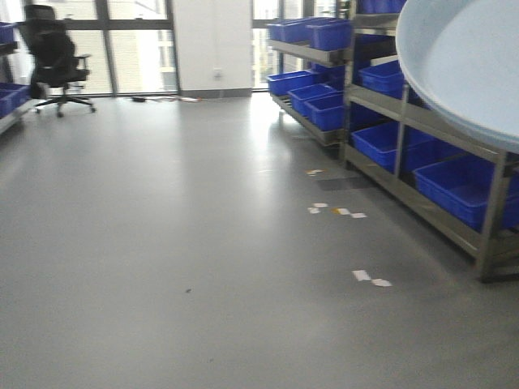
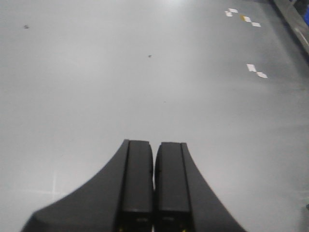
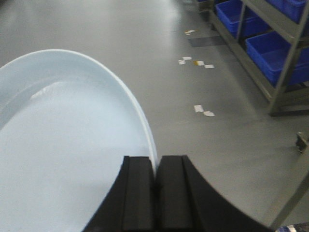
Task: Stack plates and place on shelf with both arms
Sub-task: 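Turn the base away from the table while holding the plates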
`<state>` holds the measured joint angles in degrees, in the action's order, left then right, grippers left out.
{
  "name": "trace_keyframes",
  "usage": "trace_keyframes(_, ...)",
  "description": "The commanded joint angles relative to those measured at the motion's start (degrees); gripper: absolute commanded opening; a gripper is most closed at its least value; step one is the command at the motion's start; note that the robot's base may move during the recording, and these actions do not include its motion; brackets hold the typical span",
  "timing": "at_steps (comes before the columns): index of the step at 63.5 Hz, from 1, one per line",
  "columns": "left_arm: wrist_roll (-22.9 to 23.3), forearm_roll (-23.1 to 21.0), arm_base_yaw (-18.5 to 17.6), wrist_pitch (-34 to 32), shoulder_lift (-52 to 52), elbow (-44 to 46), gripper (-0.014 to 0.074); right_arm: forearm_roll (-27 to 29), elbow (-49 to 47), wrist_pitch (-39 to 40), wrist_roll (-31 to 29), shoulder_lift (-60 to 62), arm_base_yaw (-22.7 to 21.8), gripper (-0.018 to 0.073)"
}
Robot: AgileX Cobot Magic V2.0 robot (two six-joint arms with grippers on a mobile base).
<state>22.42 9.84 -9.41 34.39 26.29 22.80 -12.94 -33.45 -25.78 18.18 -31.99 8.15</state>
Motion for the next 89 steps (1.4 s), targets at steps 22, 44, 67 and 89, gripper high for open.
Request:
trace_keyframes(22,0.36,0.23,0.04,-4.06,0.14,1.63,0.009,-0.75,-1.93,5.83,-0.12,0.09,-0.24,0.0057)
trace_keyframes(44,0.36,0.23,0.04,-4.06,0.14,1.63,0.009,-0.75,-1.93,5.83,-0.12,0.09,-0.24,0.0057)
trace_keyframes(67,0.36,0.23,0.04,-4.06,0.14,1.63,0.009,-0.75,-1.93,5.83,-0.12,0.09,-0.24,0.0057)
trace_keyframes(89,0.36,0.23,0.04,-4.06,0.14,1.63,0.009,-0.75,-1.93,5.83,-0.12,0.09,-0.24,0.0057)
